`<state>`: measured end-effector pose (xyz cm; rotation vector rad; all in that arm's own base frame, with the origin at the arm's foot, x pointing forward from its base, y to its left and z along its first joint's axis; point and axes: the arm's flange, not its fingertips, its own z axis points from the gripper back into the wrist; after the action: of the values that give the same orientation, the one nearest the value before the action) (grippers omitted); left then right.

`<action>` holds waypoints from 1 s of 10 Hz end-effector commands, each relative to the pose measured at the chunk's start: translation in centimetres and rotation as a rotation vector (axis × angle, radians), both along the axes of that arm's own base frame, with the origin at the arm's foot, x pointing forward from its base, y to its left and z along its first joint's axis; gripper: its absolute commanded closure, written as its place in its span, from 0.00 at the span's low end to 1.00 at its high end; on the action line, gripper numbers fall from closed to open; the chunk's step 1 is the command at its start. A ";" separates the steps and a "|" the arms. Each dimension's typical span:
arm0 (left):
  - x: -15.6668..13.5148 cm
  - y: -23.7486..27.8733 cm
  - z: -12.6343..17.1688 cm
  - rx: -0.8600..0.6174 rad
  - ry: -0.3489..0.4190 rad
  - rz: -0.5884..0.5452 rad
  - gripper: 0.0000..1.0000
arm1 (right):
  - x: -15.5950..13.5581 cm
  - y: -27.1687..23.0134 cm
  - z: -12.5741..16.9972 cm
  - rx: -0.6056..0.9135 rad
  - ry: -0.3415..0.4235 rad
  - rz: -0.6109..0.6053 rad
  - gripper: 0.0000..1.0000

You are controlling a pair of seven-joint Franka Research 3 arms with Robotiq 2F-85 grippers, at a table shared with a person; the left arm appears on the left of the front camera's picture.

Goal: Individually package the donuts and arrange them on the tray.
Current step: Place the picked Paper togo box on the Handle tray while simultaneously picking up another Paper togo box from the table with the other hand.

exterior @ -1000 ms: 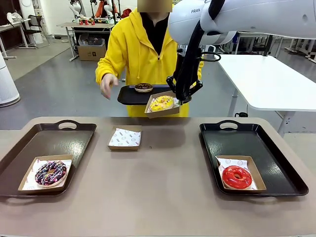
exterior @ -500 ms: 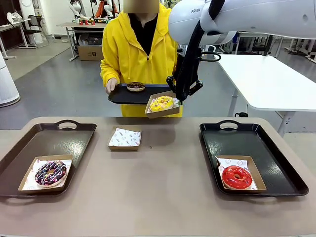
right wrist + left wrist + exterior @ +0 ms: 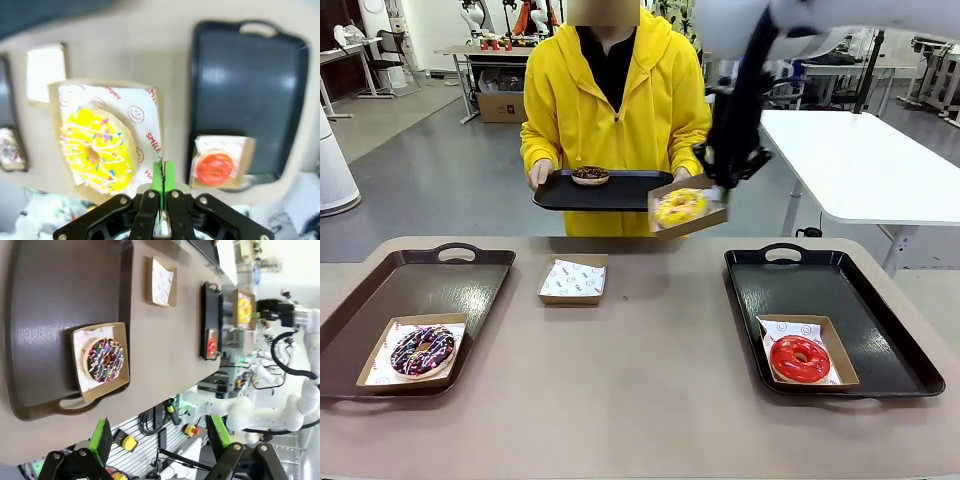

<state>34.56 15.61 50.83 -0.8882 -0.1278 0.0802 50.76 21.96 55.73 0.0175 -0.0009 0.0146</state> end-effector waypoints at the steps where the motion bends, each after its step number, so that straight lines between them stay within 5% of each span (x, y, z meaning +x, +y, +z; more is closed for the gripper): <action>1: 3.0 -3.3 2.3 0.172 0.051 -0.045 0.00 | -1.4 -6.2 -1.5 0.027 0.005 0.002 0.99; 4: 7.4 -10.7 3.5 0.353 0.099 -0.087 0.00 | -0.9 -13.3 -4.5 0.068 -0.022 -0.076 0.99; 10: 13.2 -24.0 0.1 0.668 0.138 -0.163 0.00 | -0.3 -18.0 -9.2 0.097 -0.017 -0.038 0.99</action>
<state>46.78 -7.86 50.47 -0.2797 0.0616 -0.0704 50.58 4.82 47.01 0.0708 -0.0079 -0.0321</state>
